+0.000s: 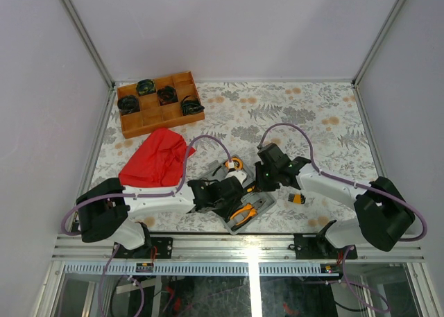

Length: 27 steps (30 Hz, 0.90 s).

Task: Sort the tools into containers
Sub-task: Adjust the screwdriver in the storage box.

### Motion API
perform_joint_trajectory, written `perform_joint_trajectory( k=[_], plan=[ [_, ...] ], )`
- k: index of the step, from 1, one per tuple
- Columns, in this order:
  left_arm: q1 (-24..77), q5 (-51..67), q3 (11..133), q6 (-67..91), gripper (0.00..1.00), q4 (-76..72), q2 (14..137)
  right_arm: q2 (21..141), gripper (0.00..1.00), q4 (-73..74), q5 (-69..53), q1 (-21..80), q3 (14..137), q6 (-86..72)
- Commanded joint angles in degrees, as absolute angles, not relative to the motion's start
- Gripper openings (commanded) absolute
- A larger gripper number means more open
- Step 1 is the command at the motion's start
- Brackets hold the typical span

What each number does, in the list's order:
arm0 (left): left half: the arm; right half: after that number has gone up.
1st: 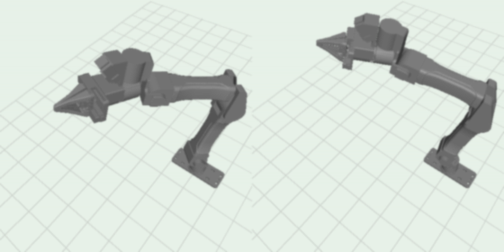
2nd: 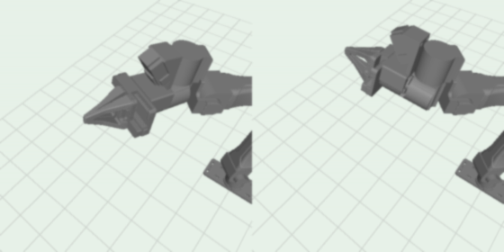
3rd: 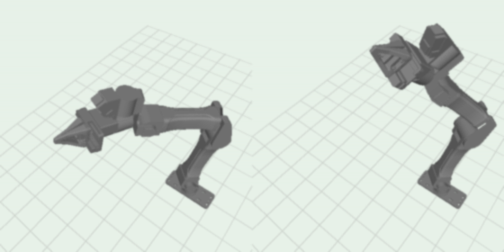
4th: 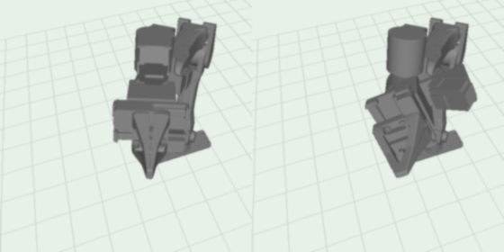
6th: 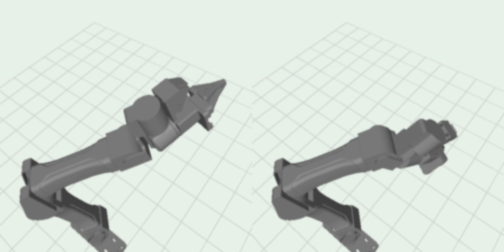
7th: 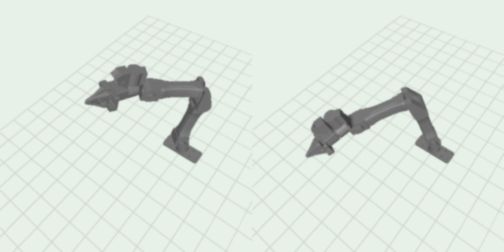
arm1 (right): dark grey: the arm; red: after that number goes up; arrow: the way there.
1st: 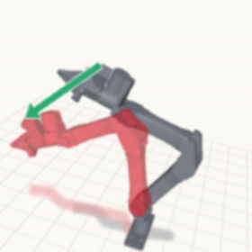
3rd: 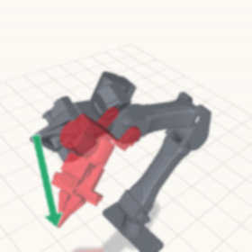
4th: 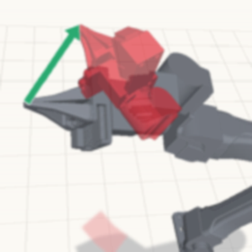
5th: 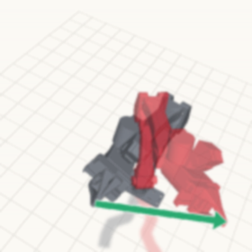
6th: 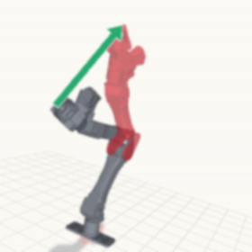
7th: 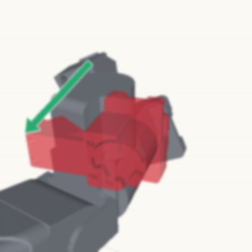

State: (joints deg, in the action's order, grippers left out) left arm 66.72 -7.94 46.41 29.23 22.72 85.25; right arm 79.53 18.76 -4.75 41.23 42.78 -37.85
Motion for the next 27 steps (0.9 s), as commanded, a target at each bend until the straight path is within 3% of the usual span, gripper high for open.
perform_joint_trajectory(
  k=[1,20,27],
  plan=[
    [67.18,-7.74,45.71,28.52,0.33,20.18,86.01,80.85,0.19,17.34,-5.83,40.95,44.1,-38.19],
    [67.29,-7.3,45.68,28.3,0.29,20.13,86.57,85.52,0.15,18.77,-1.66,41.69,44.05,-37.33],
    [67.35,-6.6,45.11,28.39,0.23,19.95,87.01,87.22,0.14,21.79,0.57,43.69,45.42,-36.46]
  ],
)
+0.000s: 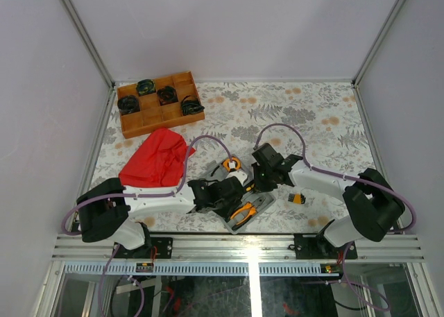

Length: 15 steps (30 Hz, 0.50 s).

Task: Sort the tools into containers
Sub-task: Adjust the screwdriver in the storage box.

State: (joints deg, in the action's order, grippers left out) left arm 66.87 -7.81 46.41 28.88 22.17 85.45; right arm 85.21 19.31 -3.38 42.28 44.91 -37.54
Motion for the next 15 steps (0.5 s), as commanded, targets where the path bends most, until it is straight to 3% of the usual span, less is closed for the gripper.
perform_joint_trajectory(
  k=[1,10,15],
  plan=[
    [67.35,-6.67,44.98,28.45,0.23,19.95,87.03,86.82,0.14,21.8,0.8,43.81,45.58,-36.43],
    [67.44,-7.88,43.39,29.26,0.2,19.15,85.59,77.53,0.16,18.11,1.35,43.94,45.9,-29.17],
    [67.4,-9.01,42.4,30.85,0.22,17.68,83.18,73.19,0.22,17.24,7.67,43.75,44.68,-26.31]
  ],
)
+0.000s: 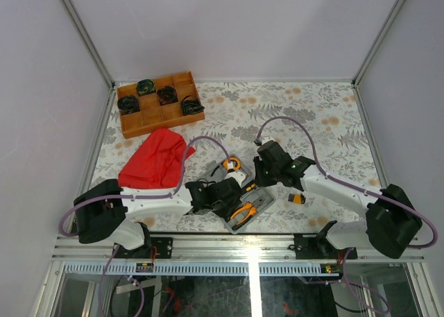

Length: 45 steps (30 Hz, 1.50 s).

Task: Sort the tools into containers
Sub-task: Adjust the screwdriver in the storage box, then adjust the storage box at the center of the board.

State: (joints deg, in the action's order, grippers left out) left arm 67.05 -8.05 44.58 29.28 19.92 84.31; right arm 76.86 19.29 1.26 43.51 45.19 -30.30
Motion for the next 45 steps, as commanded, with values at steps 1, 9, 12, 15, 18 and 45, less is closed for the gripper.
perform_joint_trajectory(
  k=[1,9,12,15,18,45],
  plan=[
    [67.37,-9.19,42.41,31.23,0.25,17.4,82.3,73.03,0.24,17.41,8.22,43.39,44.7,-25.69],
    [67.4,-11.54,43.48,33.77,0.41,16.69,71.84,77.91,0.41,16.68,3.45,40.37,49.43,-14.24],
    [67.4,-12.85,43.07,34.69,0.44,17.38,66.98,81.12,0.5,15.13,0.62,39.21,52.38,-10.17],
    [67.34,-15.49,42.04,36.32,0.47,19.28,62.6,86.24,0.52,14.22,-4.04,37.68,56.08,-7.04],
    [67.31,-18.67,40.24,38.44,0.48,21.42,58.68,92.04,0.51,14.96,-5.55,36.82,60.7,-5.2],
    [59.28,-18.85,30.13,50.91,0.49,25.25,52.39,100.61,0.18,16.59,0.5,29.91,58.97,-22.51]
  ],
)
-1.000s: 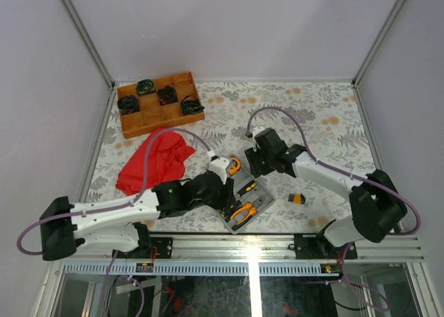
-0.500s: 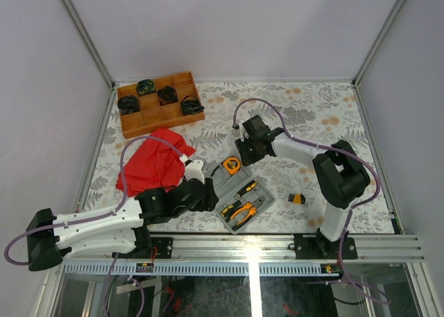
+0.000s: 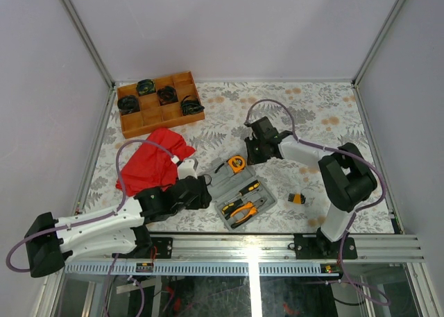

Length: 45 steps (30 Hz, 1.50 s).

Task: Sort the tools into containers
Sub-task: Adjust the storage box at the center of the board.

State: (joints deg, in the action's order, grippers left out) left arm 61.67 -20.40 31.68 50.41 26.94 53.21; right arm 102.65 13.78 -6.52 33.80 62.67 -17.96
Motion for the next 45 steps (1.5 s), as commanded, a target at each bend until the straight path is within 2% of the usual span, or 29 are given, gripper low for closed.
perform_joint_trajectory(
  k=[1,6,12,17,23,29,35,45],
  plan=[
    [58.7,-18.36,29.83,50.75,0.49,24.84,52.37,99.87,0.18,16.69,1.19,29.16,58.15,-23.23],
    [56.96,-16.79,29.57,49.51,0.49,23.97,53.41,96.19,0.2,17.33,5.11,26.37,54.55,-25.49],
    [55.87,-15.58,30.37,47.9,0.5,22.59,55.34,87.3,0.38,19.18,7.84,25.47,51.26,-24.86],
    [55.43,-15.52,31.35,46.58,0.5,22.12,56.76,76.5,0.53,28.19,9.7,25.47,48.21,-25.86],
    [55.06,-14.6,32.26,44.91,0.5,20.67,58.95,68.13,0.66,35.06,11.03,25.5,41.13,-36.46],
    [55.03,-14.15,33.1,44.21,0.5,20.73,59.53,63.1,0.71,37.12,15.45,25.52,34.72,-46.83],
    [54.99,-14.16,32.02,44.43,0.5,20.65,58.41,58.17,0.76,38.22,16.88,25.56,31.77,-49.91],
    [54.89,-13.73,32.52,43.97,0.5,20.29,59.46,63.62,0.78,34.74,15.24,25.56,31.11,-48.15]
  ],
)
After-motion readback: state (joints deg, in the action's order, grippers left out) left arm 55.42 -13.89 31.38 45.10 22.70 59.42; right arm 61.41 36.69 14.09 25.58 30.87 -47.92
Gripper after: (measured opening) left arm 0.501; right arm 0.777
